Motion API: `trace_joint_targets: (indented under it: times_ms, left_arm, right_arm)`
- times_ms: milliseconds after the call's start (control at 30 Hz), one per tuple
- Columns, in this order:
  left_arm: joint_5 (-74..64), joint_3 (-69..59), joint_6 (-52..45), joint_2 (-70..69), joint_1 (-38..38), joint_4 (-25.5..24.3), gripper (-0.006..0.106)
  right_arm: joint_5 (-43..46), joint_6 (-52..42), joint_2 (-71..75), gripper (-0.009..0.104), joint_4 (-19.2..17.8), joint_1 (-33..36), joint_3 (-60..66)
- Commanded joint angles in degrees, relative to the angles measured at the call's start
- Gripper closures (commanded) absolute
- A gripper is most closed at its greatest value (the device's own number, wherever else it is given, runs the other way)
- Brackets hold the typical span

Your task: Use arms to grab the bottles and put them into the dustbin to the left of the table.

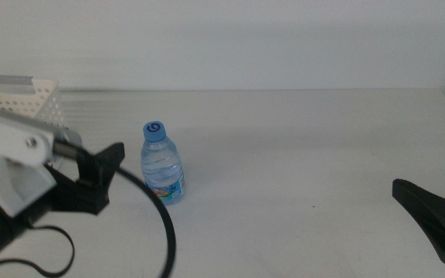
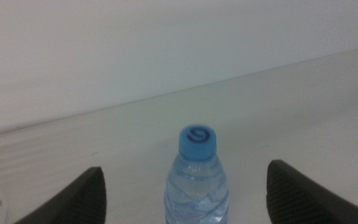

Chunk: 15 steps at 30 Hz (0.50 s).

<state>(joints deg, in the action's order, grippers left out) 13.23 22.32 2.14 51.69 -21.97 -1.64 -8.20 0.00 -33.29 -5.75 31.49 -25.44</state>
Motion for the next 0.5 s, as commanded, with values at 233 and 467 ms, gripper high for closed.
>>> trace_joint_targets:
  times_ms: [233,467]
  left_arm:
    - [23.9,-6.5,6.2,7.2,-0.2,-9.1,0.010]
    - [30.5,-6.4,6.0,14.5,-0.2,-4.7,0.010]
  right_arm:
    - [4.0,-0.7,-0.1,0.016,-0.6,-0.4,-1.5]
    - [4.0,-0.7,-0.1,0.016,-0.6,-0.4,-1.5]
